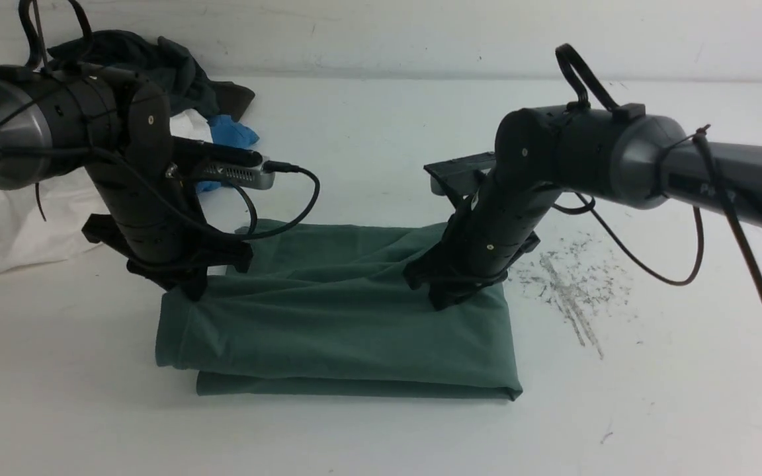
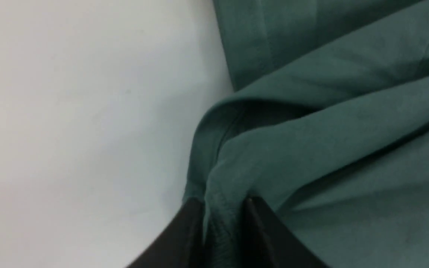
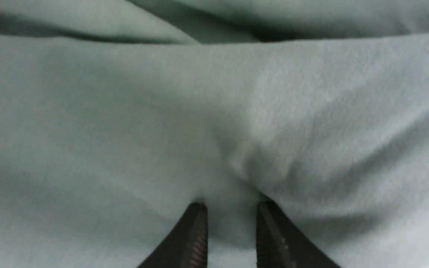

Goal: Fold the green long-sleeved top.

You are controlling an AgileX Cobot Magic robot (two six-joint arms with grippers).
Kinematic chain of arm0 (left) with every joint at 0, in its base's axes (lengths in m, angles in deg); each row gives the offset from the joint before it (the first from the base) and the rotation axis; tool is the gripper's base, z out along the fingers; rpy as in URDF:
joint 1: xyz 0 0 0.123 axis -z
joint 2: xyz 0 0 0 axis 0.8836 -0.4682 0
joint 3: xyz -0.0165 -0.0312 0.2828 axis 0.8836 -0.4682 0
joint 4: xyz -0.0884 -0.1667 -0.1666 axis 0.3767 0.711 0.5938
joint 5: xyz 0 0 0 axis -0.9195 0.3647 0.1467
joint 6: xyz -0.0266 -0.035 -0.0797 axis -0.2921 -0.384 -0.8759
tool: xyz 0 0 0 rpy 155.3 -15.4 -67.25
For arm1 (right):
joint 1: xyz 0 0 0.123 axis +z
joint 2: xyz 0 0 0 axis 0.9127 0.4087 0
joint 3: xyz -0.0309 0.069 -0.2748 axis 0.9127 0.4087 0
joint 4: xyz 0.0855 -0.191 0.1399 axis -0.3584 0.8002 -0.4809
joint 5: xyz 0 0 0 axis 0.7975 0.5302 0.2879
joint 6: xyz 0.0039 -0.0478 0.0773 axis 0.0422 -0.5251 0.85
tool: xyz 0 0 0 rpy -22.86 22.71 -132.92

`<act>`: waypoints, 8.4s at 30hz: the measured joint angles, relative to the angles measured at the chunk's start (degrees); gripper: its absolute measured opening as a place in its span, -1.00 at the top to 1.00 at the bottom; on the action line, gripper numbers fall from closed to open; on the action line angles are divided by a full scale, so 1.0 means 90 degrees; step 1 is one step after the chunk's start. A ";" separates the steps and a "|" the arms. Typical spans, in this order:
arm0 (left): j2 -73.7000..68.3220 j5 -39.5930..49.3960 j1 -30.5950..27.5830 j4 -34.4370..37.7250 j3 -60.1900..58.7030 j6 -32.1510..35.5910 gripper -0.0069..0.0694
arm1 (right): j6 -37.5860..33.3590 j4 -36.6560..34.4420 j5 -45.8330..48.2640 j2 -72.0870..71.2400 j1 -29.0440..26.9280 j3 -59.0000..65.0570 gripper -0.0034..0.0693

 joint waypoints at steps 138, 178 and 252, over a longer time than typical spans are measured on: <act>0.0159 -0.0924 -0.0367 -0.0730 0.0345 -0.1024 0.80 | -0.0003 0.2215 0.1639 0.0279 0.0290 -0.2030 0.77; 0.4281 -0.0532 -0.0635 0.0454 -0.2865 -0.0635 0.83 | -0.0329 -0.1353 0.0919 0.1439 -0.0916 -0.2025 -0.30; 0.7970 0.0248 -0.0635 0.0562 -0.3799 -0.0593 0.83 | 0.1611 0.1795 -0.3126 -1.3737 -0.1862 0.8259 0.95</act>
